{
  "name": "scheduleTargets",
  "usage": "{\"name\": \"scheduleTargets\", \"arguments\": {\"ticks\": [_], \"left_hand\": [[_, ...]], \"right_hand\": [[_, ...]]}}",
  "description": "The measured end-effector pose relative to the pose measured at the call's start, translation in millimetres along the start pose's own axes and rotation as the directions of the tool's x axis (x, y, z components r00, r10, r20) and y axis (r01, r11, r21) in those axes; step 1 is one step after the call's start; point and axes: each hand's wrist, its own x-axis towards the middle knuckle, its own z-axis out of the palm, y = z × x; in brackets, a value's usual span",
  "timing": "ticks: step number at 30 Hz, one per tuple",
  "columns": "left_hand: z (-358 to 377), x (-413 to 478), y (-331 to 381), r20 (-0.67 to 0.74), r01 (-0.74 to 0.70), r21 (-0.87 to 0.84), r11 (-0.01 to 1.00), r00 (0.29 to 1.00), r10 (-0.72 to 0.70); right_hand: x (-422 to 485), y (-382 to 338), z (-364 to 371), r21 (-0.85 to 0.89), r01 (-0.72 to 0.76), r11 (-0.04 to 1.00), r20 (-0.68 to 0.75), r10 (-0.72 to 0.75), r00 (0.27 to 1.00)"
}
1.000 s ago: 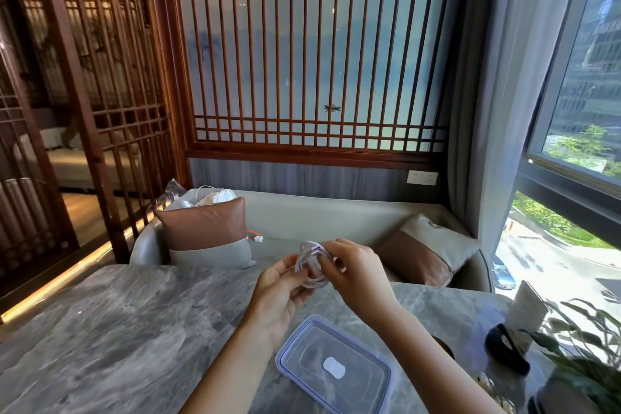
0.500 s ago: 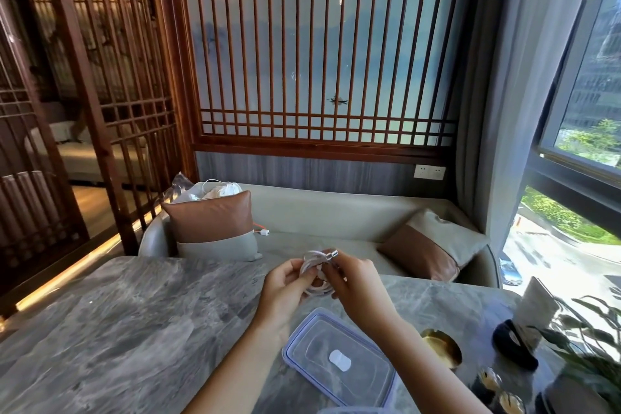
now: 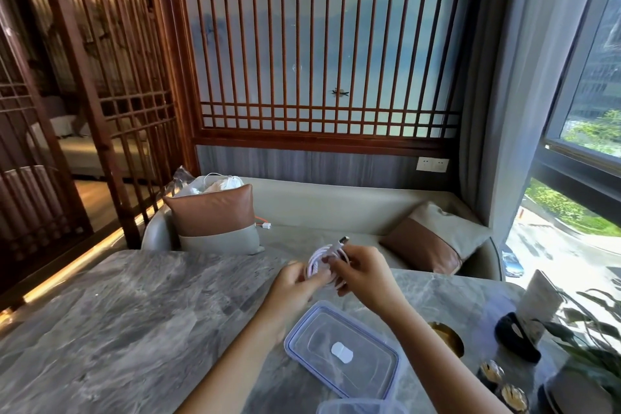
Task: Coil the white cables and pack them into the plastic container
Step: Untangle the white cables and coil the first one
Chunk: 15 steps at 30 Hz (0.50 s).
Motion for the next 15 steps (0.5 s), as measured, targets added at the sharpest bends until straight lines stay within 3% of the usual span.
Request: {"name": "scheduleTargets", "arguments": {"ticks": [5,8,10,13,15], "left_hand": [[-9,-2,-14,-0.067,0.058,-0.068,0.996,0.996,-0.062],[-18,-3,-14,-0.154,0.015,-0.075,0.997,0.988,-0.026],[-23,-3,-13,-0.212,-0.072,0.094,0.993,0.973,0.091],[-28,-5,-12,-0.232,-0.192,0.372,0.908,0.928,0.291],[-29,-9,-11,-0.228,-0.233,0.424,0.875,0.908,0.352]], "right_hand": [[-5,1,3,-0.023,0.027,0.999,0.05,-0.026,0.998],[-9,2,1,0.114,0.007,0.993,0.144,-0.024,0.989],[-11,1,3,0.215,-0.021,0.976,0.14,-0.01,0.99],[-14,0,5,0.347,-0.062,0.936,0.071,0.04,0.997],[-15,-1,6,0.306,-0.009,0.952,0.018,0.003,1.0]]}}
